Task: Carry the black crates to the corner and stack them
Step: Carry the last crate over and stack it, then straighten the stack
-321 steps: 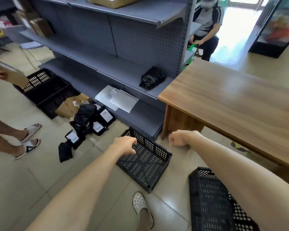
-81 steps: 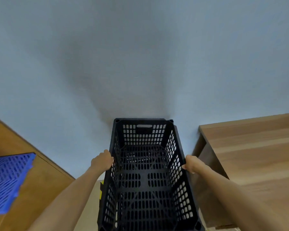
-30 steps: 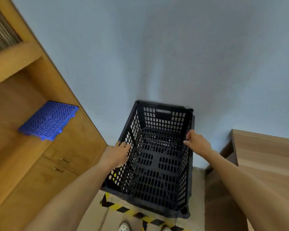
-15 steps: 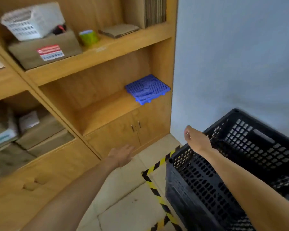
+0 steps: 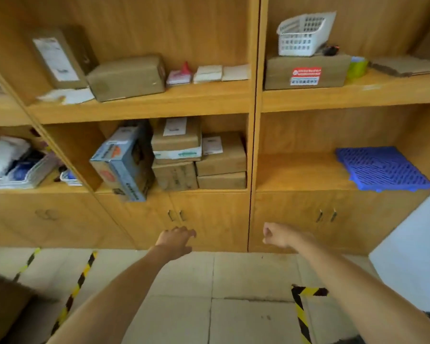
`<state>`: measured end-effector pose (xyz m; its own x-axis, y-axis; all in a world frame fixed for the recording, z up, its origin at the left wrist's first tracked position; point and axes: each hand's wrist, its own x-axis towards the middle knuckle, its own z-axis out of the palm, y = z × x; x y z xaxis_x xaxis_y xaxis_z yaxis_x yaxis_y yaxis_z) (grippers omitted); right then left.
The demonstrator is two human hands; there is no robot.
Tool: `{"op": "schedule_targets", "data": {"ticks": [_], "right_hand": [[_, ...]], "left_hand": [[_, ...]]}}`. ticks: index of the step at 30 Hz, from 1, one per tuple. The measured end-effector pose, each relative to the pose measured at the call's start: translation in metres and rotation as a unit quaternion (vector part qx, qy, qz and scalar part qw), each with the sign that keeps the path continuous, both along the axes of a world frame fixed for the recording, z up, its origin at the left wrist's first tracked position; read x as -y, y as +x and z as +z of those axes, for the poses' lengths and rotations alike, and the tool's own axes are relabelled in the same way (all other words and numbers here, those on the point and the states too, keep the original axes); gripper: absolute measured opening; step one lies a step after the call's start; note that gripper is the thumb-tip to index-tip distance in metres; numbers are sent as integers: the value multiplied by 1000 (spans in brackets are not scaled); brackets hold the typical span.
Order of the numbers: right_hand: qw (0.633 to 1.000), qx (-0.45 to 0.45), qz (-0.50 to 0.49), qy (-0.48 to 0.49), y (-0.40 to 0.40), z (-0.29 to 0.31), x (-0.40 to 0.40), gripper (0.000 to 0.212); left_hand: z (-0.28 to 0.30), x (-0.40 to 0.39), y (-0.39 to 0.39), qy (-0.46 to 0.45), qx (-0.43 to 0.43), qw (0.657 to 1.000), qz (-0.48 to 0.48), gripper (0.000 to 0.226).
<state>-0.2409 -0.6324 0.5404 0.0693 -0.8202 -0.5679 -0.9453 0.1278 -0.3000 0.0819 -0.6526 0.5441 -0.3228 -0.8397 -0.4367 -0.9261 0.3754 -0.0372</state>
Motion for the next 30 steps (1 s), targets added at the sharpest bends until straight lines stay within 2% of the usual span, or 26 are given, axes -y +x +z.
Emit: {"op": "schedule_targets", "data": {"ticks": [7, 13, 16, 21, 30], "right_hand": [[987, -50, 145, -48, 169, 13, 73, 20], [957, -34, 284, -39, 317, 3, 96, 22], [934, -37, 353, -32, 371, -6, 99, 16], [902, -69, 427, -3, 427, -23, 122, 27], [846, -78, 528, 16, 530, -31, 227, 28]], "left_hand": [[1, -21, 171, -28, -14, 990, 139, 47], [-11, -66, 283, -19, 0, 969, 247, 45], [-23, -85, 317, -16, 4, 958, 285, 43], [-42, -106, 354, -8, 1, 940, 340, 41], [-58, -89, 417, 31, 21, 884, 467, 38]]}}
